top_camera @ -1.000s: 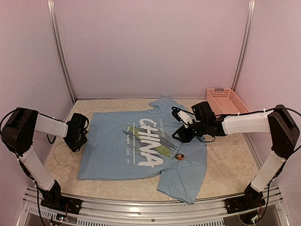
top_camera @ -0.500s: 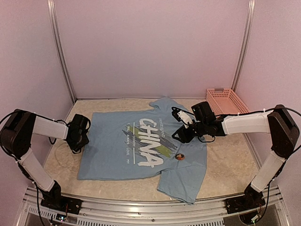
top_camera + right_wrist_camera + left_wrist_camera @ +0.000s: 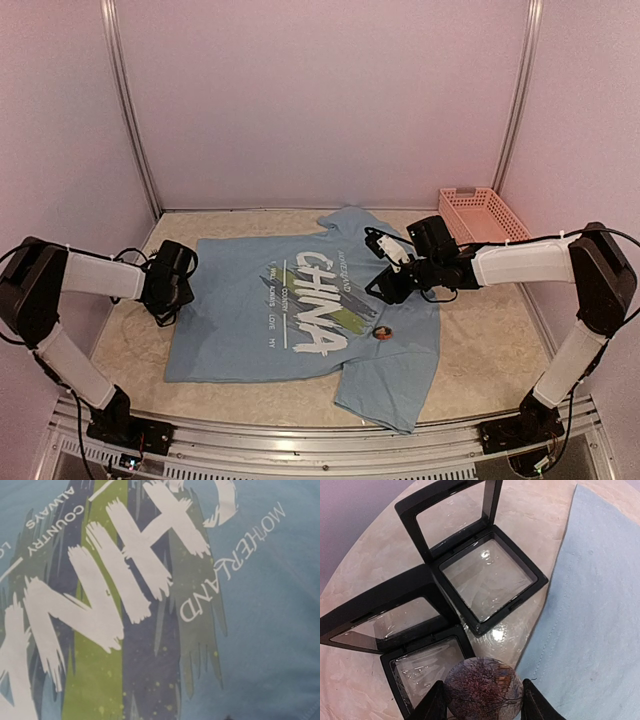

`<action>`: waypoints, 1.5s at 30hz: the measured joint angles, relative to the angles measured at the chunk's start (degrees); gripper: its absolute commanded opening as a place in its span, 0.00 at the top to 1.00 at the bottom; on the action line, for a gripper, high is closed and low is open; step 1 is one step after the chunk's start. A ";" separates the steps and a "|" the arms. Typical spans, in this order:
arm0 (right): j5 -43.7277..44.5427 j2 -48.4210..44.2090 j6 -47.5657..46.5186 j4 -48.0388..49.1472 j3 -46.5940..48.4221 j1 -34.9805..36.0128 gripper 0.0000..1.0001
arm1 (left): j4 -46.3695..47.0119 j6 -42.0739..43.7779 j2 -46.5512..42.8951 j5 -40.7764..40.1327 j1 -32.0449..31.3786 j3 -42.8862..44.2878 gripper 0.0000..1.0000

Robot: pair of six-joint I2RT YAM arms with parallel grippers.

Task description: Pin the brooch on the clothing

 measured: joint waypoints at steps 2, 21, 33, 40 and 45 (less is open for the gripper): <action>0.00 0.00 0.00 -0.02 0.00 0.00 0.51 | 0.02 0.09 -0.83 -0.44 -0.68 0.00 0.54; 1.01 -2.54 0.55 -1.73 0.94 -0.02 0.50 | -3.28 9.94 -3.78 -14.21 -27.50 12.50 0.53; -17.27 -15.52 8.39 3.08 1.90 -0.55 0.50 | 13.31 36.57 -0.20 -18.40 -50.18 16.41 0.50; -22.58 -16.17 15.56 6.95 2.27 0.66 0.51 | 24.04 49.11 1.75 -15.78 -55.65 16.41 0.51; -23.74 -15.58 18.36 8.22 2.43 2.73 0.52 | 27.54 53.02 2.29 -14.38 -56.48 16.41 0.51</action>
